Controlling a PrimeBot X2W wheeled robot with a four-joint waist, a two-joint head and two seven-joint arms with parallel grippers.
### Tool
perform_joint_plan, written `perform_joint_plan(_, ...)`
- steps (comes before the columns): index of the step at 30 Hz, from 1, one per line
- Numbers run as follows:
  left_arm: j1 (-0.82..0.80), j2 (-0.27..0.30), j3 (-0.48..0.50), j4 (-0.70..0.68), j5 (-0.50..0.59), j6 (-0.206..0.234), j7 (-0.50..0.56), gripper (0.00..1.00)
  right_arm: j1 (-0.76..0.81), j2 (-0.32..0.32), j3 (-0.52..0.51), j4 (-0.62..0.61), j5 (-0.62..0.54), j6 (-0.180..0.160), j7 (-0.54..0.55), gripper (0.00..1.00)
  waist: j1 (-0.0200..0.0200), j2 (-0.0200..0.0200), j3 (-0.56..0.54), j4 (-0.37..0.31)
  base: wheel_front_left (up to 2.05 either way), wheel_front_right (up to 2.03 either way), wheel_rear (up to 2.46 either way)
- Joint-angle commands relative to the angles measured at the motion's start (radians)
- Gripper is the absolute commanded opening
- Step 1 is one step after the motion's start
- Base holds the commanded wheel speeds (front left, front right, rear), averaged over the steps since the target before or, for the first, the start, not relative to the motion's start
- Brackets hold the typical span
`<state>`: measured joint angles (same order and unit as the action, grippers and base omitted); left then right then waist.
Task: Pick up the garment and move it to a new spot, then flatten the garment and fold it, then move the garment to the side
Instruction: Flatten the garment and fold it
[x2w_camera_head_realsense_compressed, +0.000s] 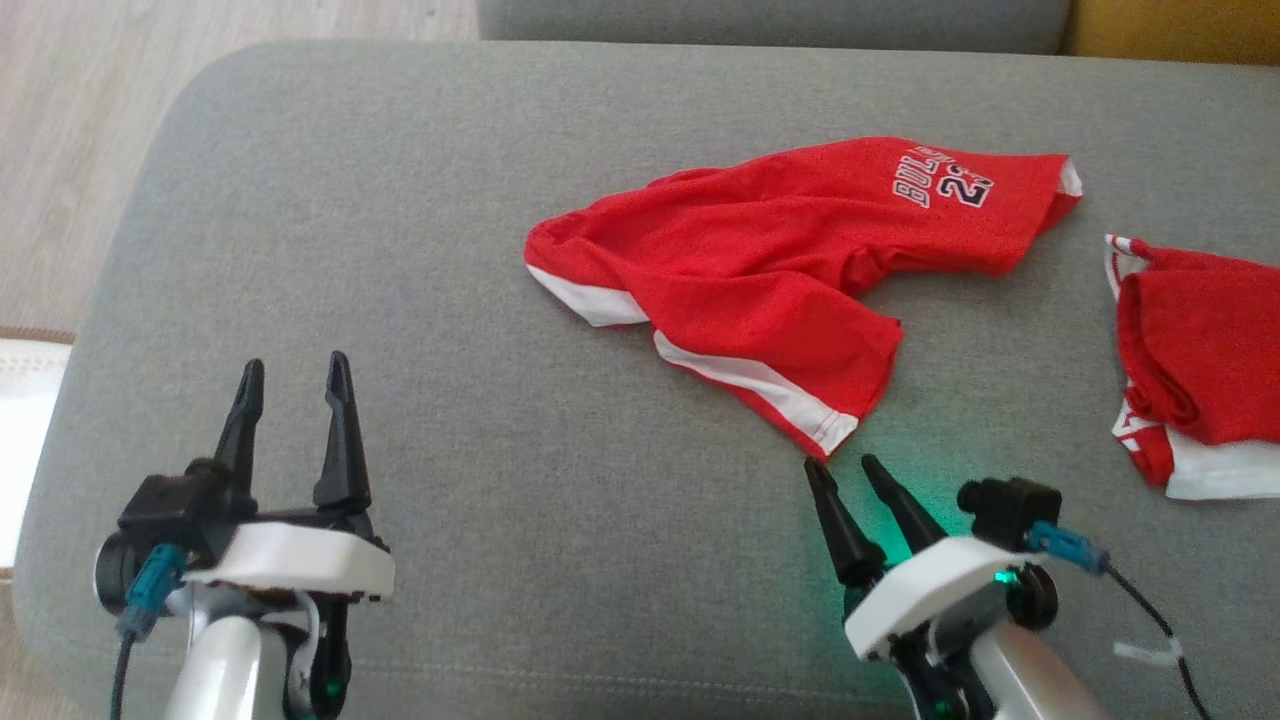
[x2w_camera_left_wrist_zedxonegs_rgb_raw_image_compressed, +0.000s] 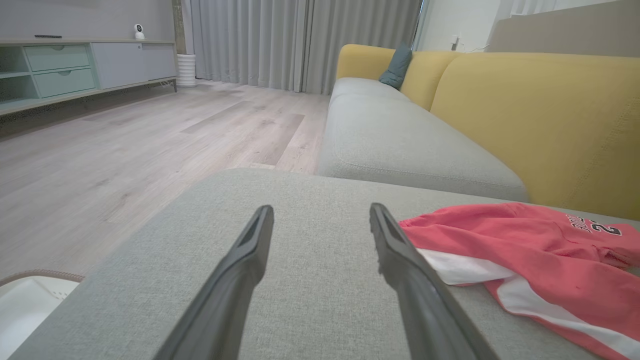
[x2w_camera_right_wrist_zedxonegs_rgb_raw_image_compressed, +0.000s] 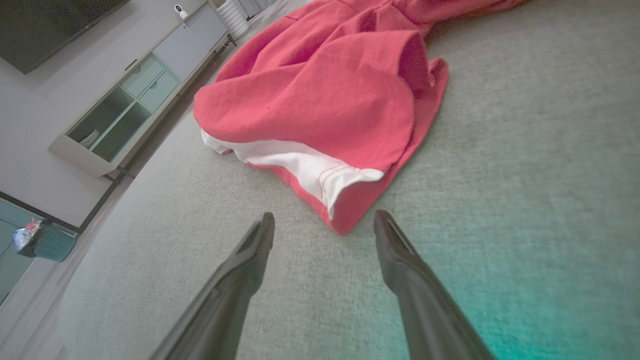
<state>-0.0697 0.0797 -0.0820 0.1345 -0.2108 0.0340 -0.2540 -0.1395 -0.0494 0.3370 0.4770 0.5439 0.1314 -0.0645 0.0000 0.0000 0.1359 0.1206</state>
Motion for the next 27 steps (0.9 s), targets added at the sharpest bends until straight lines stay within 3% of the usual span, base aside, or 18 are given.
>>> perform_joint_plan(1, -0.047, 0.001, 0.041, -0.024, 0.011, -0.005, -0.008, 1.00, -0.057, -0.001, 0.026, -0.015, 0.011, -0.001, -0.013, 1.00, 0.0000, 0.0000, 0.007, 0.009, 0.00, 0.00, 0.00)
perform_joint_plan(23, -0.068, -0.024, 0.059, 0.002, 0.043, -0.036, -0.008, 1.00, -0.223, -0.001, 0.093, 0.166, 0.175, -0.001, -0.070, 1.00, 0.0000, 0.0000, 0.041, 0.042, 0.00, 0.00, 0.00)
perform_joint_plan(24, -0.069, -0.025, 0.058, 0.003, 0.044, -0.037, -0.008, 1.00, -0.230, -0.001, 0.099, 0.170, 0.181, -0.001, -0.074, 0.90, 0.0000, 0.0000, 0.042, 0.041, 0.00, 0.00, 0.00)
perform_joint_plan(25, -0.070, -0.025, 0.058, 0.004, 0.044, -0.037, -0.008, 1.00, -0.237, -0.001, 0.104, 0.175, 0.184, -0.001, -0.079, 0.16, 0.0000, 0.0000, 0.042, 0.039, 0.00, 0.00, 0.00)
perform_joint_plan(26, -0.071, -0.026, 0.059, 0.005, 0.044, -0.036, -0.008, 1.00, -0.243, -0.001, 0.108, 0.181, 0.185, -0.001, -0.085, 0.00, 0.0000, 0.0000, 0.041, 0.037, 0.00, 0.00, 0.00)
perform_joint_plan(27, -0.071, -0.026, 0.059, 0.005, 0.044, -0.036, -0.008, 1.00, -0.243, -0.001, 0.108, 0.181, 0.185, -0.001, -0.085, 0.00, 0.0000, 0.0000, 0.041, 0.037, 0.00, 0.00, 0.00)
